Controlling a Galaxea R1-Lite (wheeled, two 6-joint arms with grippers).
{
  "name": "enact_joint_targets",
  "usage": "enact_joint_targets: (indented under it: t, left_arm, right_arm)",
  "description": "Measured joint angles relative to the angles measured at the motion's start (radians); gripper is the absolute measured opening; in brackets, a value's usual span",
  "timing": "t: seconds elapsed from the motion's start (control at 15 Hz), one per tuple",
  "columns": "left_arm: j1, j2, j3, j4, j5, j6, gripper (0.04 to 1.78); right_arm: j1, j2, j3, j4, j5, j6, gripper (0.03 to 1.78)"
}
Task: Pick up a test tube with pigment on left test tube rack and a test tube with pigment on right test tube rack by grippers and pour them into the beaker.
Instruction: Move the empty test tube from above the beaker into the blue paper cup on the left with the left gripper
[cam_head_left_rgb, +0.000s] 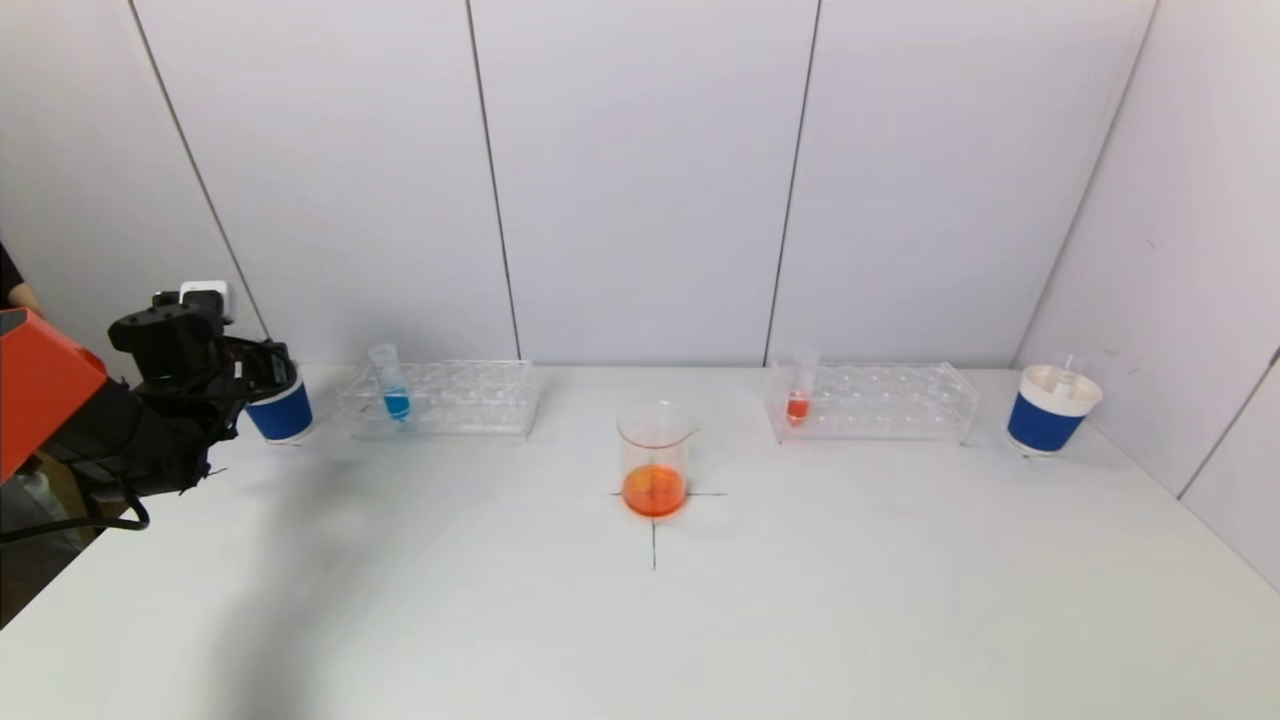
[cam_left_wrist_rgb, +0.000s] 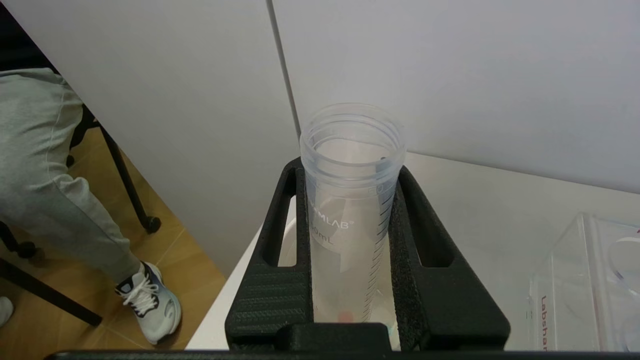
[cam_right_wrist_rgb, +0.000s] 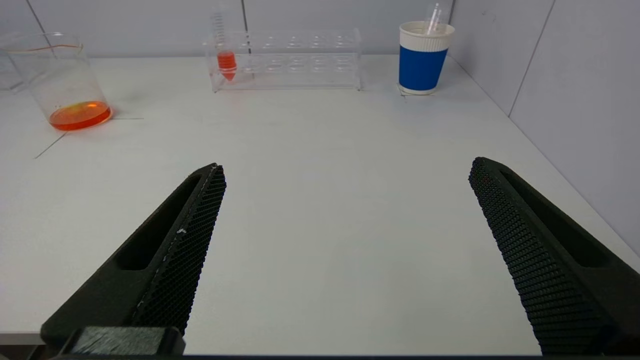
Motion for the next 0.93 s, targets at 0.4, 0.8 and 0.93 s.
enact_joint_targets:
  t: [0.4,0.8,0.93]
  left_arm:
    - [0.0,0.001,-0.001,0.0,0.0,-0.001,0.45]
    - [0.0,-0.003,-0.003,0.0,0.001,0.0,0.45]
    - [0.0,-0.003,-0.002,0.001,0.001,0.002,0.45]
  right_arm:
    - [0.0,0.0,0.0,0.0,0.0,0.0,1.77]
    - [0.0,0.0,0.0,0.0,0.0,0.0,1.77]
    - [0.0,0.0,0.0,0.0,0.0,0.0,1.77]
